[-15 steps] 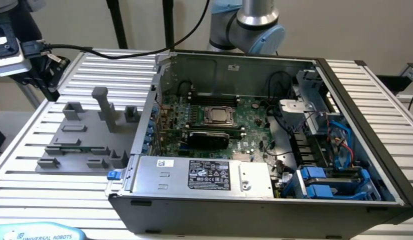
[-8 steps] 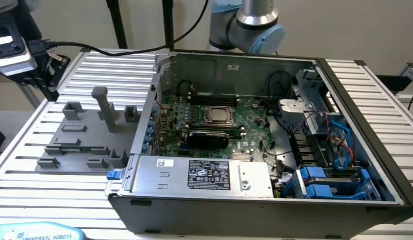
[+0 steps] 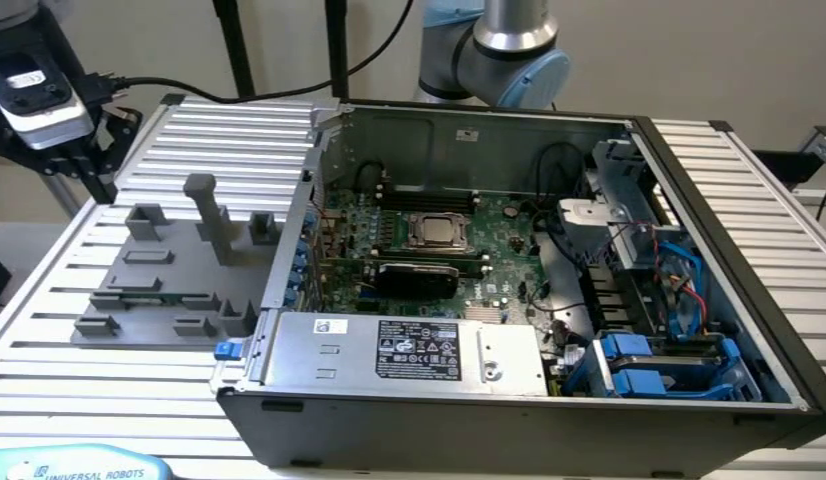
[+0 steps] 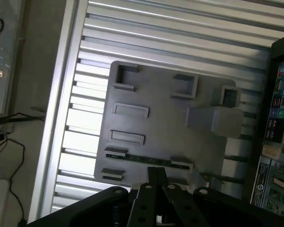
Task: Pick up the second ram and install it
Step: 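Pick up the second ram and move it above second insertion slot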
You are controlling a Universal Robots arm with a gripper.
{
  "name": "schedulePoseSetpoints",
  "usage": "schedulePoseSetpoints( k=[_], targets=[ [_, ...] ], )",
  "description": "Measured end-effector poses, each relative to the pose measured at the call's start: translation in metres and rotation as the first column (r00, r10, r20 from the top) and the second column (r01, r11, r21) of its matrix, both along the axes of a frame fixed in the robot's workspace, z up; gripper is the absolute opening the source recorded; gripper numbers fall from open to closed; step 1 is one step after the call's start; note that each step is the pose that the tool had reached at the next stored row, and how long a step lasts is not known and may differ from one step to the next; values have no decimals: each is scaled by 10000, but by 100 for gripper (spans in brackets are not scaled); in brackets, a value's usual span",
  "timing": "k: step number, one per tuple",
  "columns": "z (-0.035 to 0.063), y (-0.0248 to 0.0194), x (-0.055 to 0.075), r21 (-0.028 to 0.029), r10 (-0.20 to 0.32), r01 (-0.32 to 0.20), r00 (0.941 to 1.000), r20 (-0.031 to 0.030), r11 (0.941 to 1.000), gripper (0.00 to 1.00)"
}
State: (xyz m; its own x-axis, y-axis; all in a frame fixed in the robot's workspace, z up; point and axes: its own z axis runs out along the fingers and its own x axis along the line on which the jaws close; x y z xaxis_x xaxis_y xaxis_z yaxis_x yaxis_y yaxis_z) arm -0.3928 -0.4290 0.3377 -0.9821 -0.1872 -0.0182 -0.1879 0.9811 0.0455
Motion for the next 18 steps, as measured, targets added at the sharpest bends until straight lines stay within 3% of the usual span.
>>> schedulePoseSetpoints(
  k=[4, 9, 15, 18],
  targets=[
    [-9, 0, 0, 0, 730, -730, 9973, 1, 9973, 11],
    [-24, 0, 0, 0, 1633, -1633, 9866, 0, 9866, 11],
    [-59, 0, 0, -14, 2644, -2644, 9644, 11, 9644, 11],
    [-82, -1, 1, -29, 3144, -3144, 9493, 24, 9493, 11]
  ],
)
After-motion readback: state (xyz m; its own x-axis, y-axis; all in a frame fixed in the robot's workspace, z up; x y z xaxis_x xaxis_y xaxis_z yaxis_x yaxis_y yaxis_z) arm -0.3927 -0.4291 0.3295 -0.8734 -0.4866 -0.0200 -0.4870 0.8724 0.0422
